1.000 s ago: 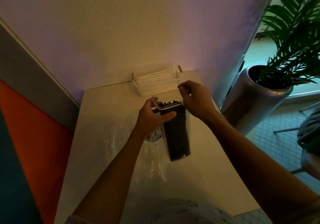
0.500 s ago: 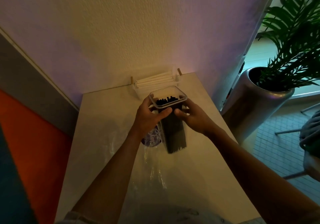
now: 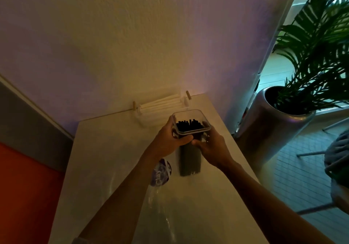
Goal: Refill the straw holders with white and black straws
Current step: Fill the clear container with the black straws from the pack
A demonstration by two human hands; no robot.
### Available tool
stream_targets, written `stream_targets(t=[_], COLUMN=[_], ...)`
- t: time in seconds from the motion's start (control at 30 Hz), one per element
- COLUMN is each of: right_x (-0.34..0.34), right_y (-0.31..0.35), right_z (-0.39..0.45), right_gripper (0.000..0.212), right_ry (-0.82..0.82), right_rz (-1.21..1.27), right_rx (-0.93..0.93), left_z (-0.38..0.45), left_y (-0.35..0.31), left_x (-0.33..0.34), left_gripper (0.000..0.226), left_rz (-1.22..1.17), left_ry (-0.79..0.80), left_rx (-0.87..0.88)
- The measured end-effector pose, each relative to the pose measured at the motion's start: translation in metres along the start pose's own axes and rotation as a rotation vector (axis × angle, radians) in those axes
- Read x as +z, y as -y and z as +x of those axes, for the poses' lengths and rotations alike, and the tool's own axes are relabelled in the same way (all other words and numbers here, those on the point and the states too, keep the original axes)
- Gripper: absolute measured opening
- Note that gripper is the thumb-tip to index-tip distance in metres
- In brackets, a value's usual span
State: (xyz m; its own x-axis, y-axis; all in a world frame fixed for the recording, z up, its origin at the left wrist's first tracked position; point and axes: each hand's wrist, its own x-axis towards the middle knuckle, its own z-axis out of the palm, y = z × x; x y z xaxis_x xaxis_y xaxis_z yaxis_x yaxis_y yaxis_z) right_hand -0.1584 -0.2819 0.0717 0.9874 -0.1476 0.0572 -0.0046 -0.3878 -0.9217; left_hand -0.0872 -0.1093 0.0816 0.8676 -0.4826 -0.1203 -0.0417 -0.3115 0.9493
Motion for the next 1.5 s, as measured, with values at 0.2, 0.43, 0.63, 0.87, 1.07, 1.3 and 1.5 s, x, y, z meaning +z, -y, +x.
stream_targets(t=[0.2, 0.43, 0.63, 0.87, 1.07, 1.3, 1.5], right_x=[0.021, 0.068, 0.125, 0.202, 0.244, 0.27, 0.279], right_y=[-0.006, 0.005, 0.033, 0.059, 0.063, 0.06, 0.061], right_z=[0.029, 0.061, 0.086, 0.116, 0.15, 0.181, 0.206], right_gripper=[0.068, 0.076, 0.073, 0.066, 0.065, 0.064, 0.065], right_ry=[0.032, 0.102, 0.229, 0.302, 0.301, 0.273, 0.25], right_rz=[-0.017, -0.029, 0.011, 0.041, 0.002, -0.018, 0.016], right_rx=[-0.013, -0.043, -0.108, -0.117, -0.149, -0.173, -0.185], left_z=[0.012, 0.001, -0.024, -0.034, -0.016, 0.012, 0.039], left_y=[0.015, 0.025, 0.037, 0.064, 0.088, 0.108, 0.117], left_x=[-0.021, -0.067, -0.121, -0.192, -0.231, -0.264, -0.285], left_gripper=[0.106, 0.094, 0.072, 0.059, 0.064, 0.065, 0.067], left_rz=[-0.059, -0.089, -0.073, 0.013, -0.014, -0.054, -0.101], left_ry=[-0.047, -0.153, -0.269, -0.382, -0.428, -0.412, -0.402], left_rx=[-0.054, -0.056, -0.038, -0.045, -0.065, -0.05, -0.073])
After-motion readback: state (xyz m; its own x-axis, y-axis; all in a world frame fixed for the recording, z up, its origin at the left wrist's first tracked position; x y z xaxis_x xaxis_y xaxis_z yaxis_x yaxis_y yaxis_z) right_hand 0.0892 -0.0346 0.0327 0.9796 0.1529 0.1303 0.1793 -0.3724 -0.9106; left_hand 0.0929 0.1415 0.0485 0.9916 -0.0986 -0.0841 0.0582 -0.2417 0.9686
